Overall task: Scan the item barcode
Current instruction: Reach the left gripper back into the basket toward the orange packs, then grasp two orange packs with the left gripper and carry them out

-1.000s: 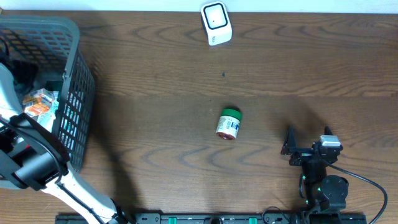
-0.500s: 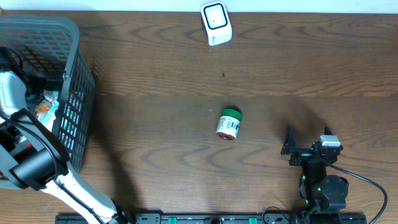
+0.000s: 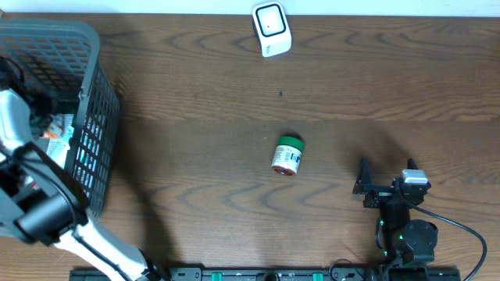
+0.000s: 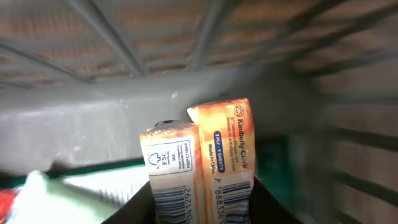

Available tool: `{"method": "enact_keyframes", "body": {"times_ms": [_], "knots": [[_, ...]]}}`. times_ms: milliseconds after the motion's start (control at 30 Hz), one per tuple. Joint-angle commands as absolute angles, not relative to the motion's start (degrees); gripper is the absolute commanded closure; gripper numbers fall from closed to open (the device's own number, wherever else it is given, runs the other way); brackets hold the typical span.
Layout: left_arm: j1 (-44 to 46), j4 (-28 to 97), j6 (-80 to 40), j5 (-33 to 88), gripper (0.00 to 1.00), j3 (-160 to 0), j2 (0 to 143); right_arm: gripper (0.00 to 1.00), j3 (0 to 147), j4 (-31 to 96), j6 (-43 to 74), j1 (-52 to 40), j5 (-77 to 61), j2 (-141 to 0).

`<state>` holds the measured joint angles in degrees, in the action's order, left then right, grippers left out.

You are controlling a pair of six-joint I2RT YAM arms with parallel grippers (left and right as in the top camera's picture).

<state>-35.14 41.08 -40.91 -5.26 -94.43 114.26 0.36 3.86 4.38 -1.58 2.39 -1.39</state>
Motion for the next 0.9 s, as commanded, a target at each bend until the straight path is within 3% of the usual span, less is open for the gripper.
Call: {"method": "enact_keyframes", "body": {"times_ms": [0,233,400,600,867], "knots": [[-35.3,40.6,-40.8,-5.0,0.64,-97.6,99.6,0.01,0.3,4.0,5.1,-1.7,2.9,-1.4],[-32.8,46.2,-40.5,-2.4,0.63,-97.6,79.5,0.01,0.3,4.1,5.1,-1.7,2.9,-1.4],[-23.5,57.1,-32.2,7.1,0.63,-97.6,69.3,0.01,0.3,4.1,5.1,-1.7,2.9,-1.4],[-6.1,69.1,-27.7,7.0,0.62,-94.8,68.1,0.01,0.3,4.0,5.1,-1.7,2.9,-1.4],[11.1,70.2,-26.2,7.1,0.62,-85.1,75.7,0.01,0.3,4.1,5.1,-1.7,2.9,-1.4]]}}
